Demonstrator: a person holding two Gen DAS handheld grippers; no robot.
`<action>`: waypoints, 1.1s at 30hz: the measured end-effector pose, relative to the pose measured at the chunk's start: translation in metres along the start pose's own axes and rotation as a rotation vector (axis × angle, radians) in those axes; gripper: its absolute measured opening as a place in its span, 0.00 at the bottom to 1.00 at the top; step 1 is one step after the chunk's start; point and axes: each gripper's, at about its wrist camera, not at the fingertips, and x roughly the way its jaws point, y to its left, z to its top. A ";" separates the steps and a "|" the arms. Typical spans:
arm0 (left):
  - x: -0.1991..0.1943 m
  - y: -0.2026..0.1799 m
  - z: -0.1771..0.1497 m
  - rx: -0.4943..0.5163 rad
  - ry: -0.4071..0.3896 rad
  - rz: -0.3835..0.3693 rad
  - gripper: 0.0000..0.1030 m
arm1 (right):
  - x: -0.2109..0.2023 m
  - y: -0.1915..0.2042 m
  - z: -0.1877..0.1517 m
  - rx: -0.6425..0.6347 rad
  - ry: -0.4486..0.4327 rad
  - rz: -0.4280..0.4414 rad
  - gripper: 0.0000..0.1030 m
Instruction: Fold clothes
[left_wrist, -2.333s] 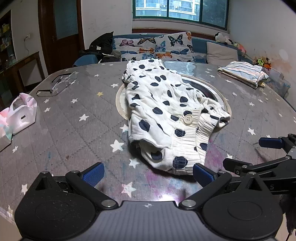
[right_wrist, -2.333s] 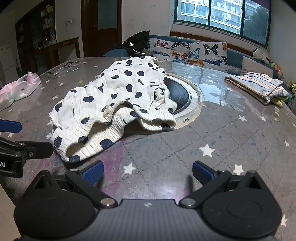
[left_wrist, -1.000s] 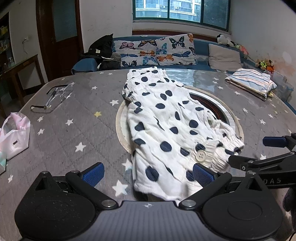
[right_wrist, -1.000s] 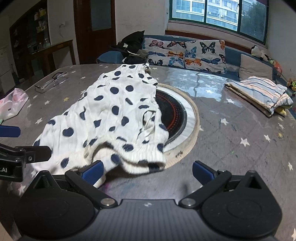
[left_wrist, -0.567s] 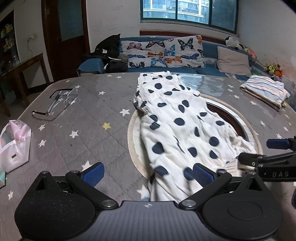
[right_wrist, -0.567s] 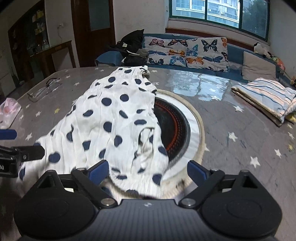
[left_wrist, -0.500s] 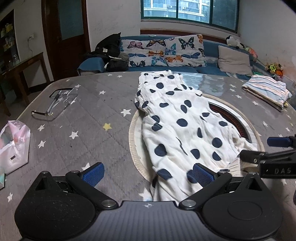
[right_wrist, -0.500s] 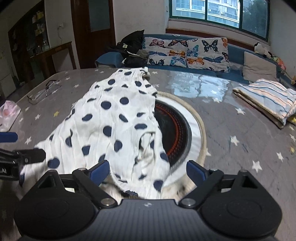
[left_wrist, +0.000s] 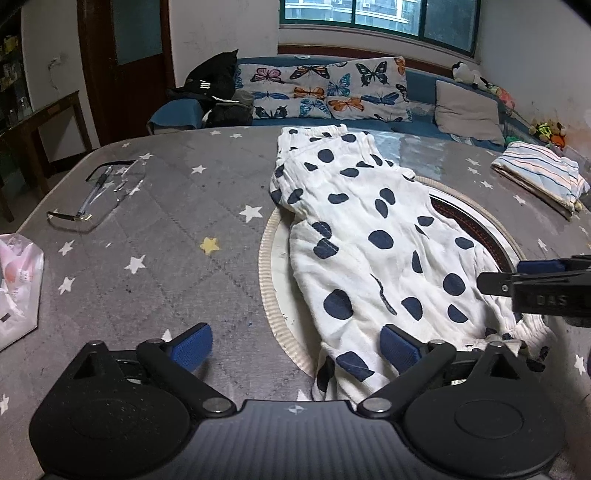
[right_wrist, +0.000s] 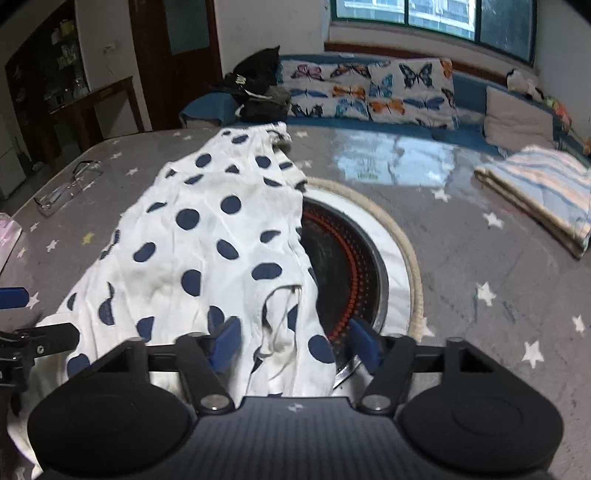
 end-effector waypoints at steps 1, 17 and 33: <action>0.002 0.000 0.000 0.000 0.002 -0.005 0.89 | 0.001 -0.002 -0.001 0.011 0.005 0.006 0.49; 0.006 -0.026 -0.001 0.041 0.014 -0.132 0.37 | -0.062 -0.033 -0.028 0.086 -0.091 -0.016 0.04; -0.024 -0.091 -0.029 0.219 0.036 -0.349 0.33 | -0.145 -0.056 -0.105 0.068 -0.005 -0.106 0.20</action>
